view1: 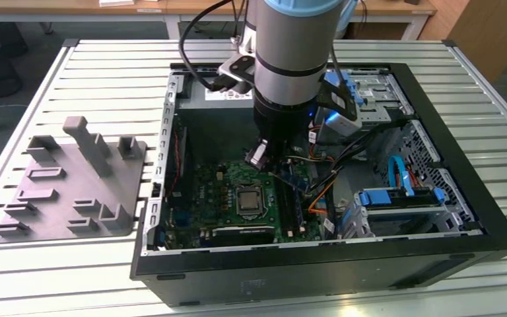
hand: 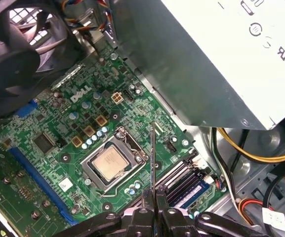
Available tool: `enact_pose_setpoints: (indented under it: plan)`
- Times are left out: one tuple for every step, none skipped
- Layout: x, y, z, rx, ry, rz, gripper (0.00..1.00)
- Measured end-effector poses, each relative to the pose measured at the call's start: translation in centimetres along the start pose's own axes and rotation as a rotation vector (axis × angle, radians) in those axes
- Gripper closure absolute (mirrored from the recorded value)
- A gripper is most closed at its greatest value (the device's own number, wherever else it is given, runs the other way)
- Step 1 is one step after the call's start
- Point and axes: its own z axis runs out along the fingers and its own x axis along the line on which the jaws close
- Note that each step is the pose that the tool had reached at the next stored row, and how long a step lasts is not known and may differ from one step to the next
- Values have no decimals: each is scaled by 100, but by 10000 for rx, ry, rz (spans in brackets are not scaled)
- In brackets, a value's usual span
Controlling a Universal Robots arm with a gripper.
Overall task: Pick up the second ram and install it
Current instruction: 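Insert the second ram into the second slot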
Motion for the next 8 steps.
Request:
enact_pose_setpoints:
  plan:
    - [0, 0, 0, 2, -1, 52, 86]
    - [0, 0, 1, 5, -2, 103, 86]
    - [0, 0, 1, 7, -3, 155, 86]
    - [0, 0, 1, 10, -4, 205, 86]
    - [0, 0, 1, 12, -5, 259, 86]
    - [0, 0, 2, 15, -7, 310, 86]
    - [0, 0, 2, 17, -8, 361, 86]
    - [0, 0, 2, 19, -9, 411, 86]
